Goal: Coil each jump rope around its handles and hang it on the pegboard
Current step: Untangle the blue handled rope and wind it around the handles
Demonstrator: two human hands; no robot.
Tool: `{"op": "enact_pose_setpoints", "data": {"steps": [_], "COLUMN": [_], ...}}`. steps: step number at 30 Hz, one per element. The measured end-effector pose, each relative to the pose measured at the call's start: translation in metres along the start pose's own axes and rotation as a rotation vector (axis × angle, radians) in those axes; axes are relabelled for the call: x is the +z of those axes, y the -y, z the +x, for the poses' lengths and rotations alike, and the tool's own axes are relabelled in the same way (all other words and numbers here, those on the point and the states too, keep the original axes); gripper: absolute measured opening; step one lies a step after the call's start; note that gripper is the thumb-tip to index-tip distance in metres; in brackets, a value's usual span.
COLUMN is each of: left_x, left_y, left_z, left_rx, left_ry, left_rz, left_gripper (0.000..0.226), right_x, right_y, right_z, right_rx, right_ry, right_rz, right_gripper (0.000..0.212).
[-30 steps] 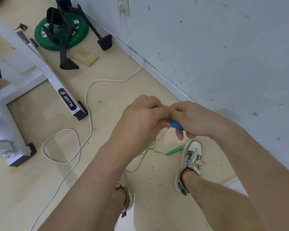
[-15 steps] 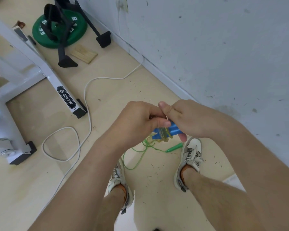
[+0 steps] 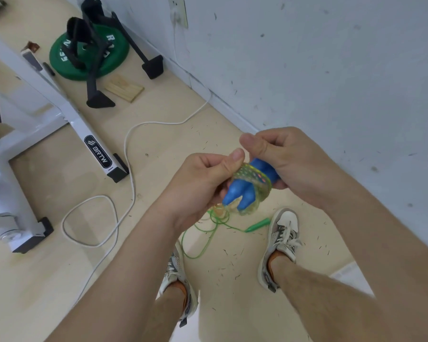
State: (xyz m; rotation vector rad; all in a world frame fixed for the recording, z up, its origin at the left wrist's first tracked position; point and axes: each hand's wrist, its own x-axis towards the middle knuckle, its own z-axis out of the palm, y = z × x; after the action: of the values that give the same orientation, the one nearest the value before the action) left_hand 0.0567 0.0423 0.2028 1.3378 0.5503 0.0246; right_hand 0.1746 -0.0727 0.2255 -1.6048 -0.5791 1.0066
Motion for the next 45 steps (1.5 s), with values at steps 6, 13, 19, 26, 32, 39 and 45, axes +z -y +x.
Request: {"op": "enact_pose_setpoints", "data": {"steps": [6, 13, 19, 26, 32, 39, 45], "left_x": [0.005, 0.021, 0.02, 0.008, -0.006, -0.018, -0.022], "left_y": [-0.003, 0.008, 0.011, 0.007, 0.004, -0.001, -0.007], "left_z": [0.004, 0.006, 0.003, -0.002, -0.004, -0.004, -0.007], "left_rx": [-0.164, 0.003, 0.204, 0.444, 0.494, 0.266, -0.041], "left_ry": [-0.065, -0.245, -0.305, -0.377, -0.367, -0.214, 0.067], "left_rz": [-0.425, -0.111, 0.763, 1.294, 1.222, 0.972, 0.154], "left_gripper": [0.024, 0.033, 0.025, 0.027, 0.024, 0.013, 0.014], "right_x": [-0.014, 0.006, 0.014, 0.015, 0.005, -0.003, -0.02], "right_y": [-0.004, -0.012, -0.014, -0.024, -0.021, -0.012, -0.005], "right_z": [-0.003, 0.006, 0.006, 0.01, 0.012, 0.004, -0.005], "right_rx": [0.056, 0.076, -0.1, -0.328, -0.219, -0.05, 0.013], "right_ry": [0.101, -0.268, -0.532, -0.45, -0.192, 0.123, 0.359], "right_rz": [0.345, 0.647, -0.054, -0.664, -0.798, -0.608, -0.151], "right_gripper": [0.019, 0.017, 0.021, 0.016, 0.014, 0.018, 0.01]}}
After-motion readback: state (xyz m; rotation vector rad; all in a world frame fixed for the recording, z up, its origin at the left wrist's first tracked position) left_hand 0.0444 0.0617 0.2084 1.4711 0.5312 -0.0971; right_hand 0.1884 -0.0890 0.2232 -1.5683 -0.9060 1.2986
